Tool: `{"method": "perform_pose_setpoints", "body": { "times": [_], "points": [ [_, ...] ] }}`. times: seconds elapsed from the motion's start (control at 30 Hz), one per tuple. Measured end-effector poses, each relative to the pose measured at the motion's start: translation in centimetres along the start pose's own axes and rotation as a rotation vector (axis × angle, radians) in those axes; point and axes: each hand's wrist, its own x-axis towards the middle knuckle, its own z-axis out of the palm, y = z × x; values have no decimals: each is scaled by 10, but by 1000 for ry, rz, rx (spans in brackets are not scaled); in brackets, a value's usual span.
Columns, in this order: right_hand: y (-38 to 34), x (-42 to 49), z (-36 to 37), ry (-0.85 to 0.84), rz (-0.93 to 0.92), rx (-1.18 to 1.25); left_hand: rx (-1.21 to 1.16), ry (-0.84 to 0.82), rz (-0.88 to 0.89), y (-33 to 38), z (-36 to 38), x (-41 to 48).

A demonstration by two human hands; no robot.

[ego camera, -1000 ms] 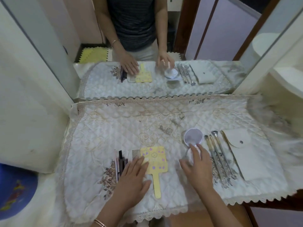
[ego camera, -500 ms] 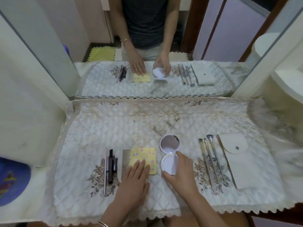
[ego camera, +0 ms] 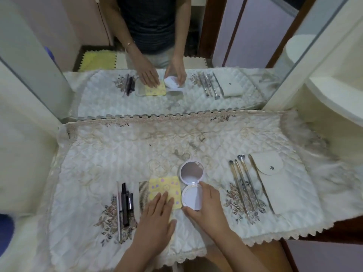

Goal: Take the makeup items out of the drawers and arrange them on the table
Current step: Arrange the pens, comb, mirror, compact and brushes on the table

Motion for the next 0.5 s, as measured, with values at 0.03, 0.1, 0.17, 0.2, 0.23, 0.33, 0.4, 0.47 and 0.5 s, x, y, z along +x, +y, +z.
{"method": "perform_pose_setpoints", "body": {
  "times": [0.03, 0.1, 0.17, 0.2, 0.23, 0.33, 0.4, 0.47, 0.5],
  "points": [
    [0, -1, -3, -1, -5, 9, -10, 4, -6, 2, -1, 0],
    [3, -2, -11, 21, 1, 40, -36, 24, -20, 9, -2, 3],
    [17, 1, -24, 95, 27, 79, -47, 52, -18, 19, -3, 9],
    [27, 2, -32, 142, 44, 97, -56, 72, -16, 26, -4, 13],
    [40, 4, -41, 178, 67, 96, -69, 94, -19, 34, -6, 17],
    [82, 12, -66, 202, 105, -4, -124, 181, -42, 65, -9, 28],
    [105, 17, -76, 141, 65, -72, -119, 193, -23, 89, -5, 34],
    [121, 20, -77, 52, -13, -128, -28, 190, 31, 112, 3, 40],
    [129, 20, -75, 8, -45, -146, 15, 171, 28, 121, 7, 42]
  ]
}}
